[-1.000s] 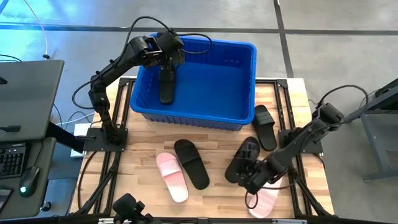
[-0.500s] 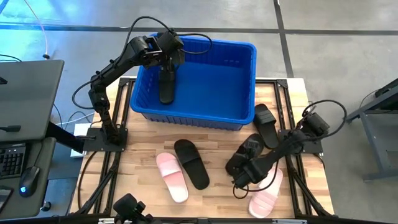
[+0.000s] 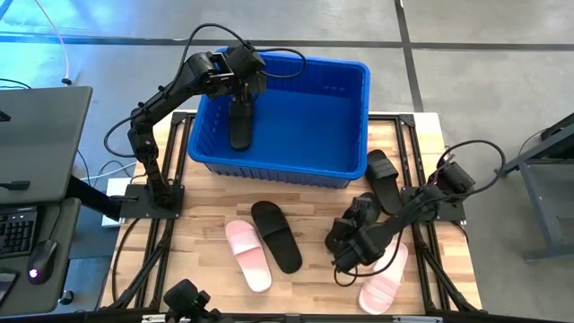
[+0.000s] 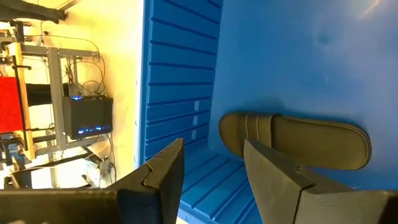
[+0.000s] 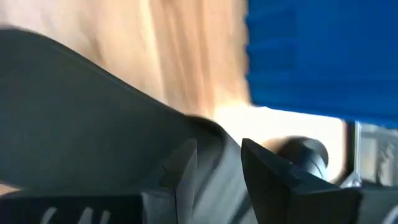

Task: Pick and place slides into bin
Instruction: Put the black slide into the blue bin

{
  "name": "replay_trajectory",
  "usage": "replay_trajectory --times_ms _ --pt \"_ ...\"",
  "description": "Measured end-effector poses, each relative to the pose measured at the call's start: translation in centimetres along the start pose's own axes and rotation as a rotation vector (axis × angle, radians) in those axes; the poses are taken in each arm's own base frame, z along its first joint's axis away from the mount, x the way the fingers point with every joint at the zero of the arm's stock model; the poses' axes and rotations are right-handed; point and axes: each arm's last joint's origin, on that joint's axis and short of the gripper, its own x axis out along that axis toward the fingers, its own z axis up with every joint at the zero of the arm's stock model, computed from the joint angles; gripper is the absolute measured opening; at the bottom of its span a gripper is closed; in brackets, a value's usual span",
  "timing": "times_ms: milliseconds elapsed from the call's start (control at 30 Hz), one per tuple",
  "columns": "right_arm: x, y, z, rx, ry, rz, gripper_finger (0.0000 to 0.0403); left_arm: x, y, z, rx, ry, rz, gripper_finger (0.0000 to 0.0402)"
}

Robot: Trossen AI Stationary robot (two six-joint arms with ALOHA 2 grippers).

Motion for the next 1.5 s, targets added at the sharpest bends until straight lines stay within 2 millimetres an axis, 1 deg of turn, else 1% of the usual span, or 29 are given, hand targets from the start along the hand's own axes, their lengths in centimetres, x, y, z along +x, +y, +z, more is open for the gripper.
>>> replay_trajectory --times_ms 233,467,633,733,833,867,900,933,1000,1067,1167,1267,1367,1500 --pt "1.3 0.1 -1.4 0.131 0.108 -0.004 0.0118 0.0 -0.1 0.1 -0.001 -0.021 -0.027 0.0156" --pt "2.5 0.1 -2.6 0.205 0.144 -0.051 0.0118 0.0 -0.1 0.1 -0.001 -0.036 -0.044 0.0156" --pt "3.9 0.0 -3.9 0.276 0.194 -0.096 0.0110 0.0 -0.2 0.2 -0.001 -0.056 -0.067 0.0156" --pt "4.5 -0.1 -4.6 0.316 0.227 -0.117 0.0089 0.0 -0.2 0.2 -0.002 -0.056 -0.067 0.0156" --pt "4.7 0.0 -4.8 0.336 0.232 -0.117 0.0041 0.0 -0.2 0.2 -0.001 -0.056 -0.067 0.0156" --pt "4.6 0.1 -4.7 0.336 0.225 -0.106 0.0023 0.0 -0.2 0.2 -0.001 -0.057 -0.067 0.0156" --pt "4.4 0.2 -4.6 0.323 0.222 -0.098 0.0012 0.0 -0.2 0.2 -0.001 -0.056 -0.067 0.0156" --pt "4.0 0.4 -4.3 0.313 0.209 -0.081 0.0009 0.0 -0.2 0.2 -0.001 -0.056 -0.067 0.0156" --pt "2.7 0.7 -3.4 0.305 0.163 -0.040 0.0018 0.0 -0.2 0.2 -0.002 -0.056 -0.067 0.0156" --pt "1.1 0.8 -2.2 0.296 0.117 0.004 0.0017 0.0 -0.2 0.2 -0.002 -0.056 -0.067 0.0156" --pt "-2.1 0.8 0.0 0.268 -0.024 0.068 0.0004 0.0 -0.2 0.2 -0.002 -0.056 -0.067 0.0156" --pt "-6.2 0.2 2.0 0.221 -0.248 0.071 0.0006 0.0 -0.2 0.2 -0.002 -0.056 -0.067 0.0156" --pt "-10.2 -1.1 3.3 0.149 -0.459 -0.010 0.0003 0.0 -0.2 0.2 0.001 -0.057 -0.067 0.0156" --pt "-14.4 -3.9 4.7 0.094 -0.690 -0.245 0.0002 0.0 -0.2 0.2 0.006 -0.058 -0.067 0.0156"
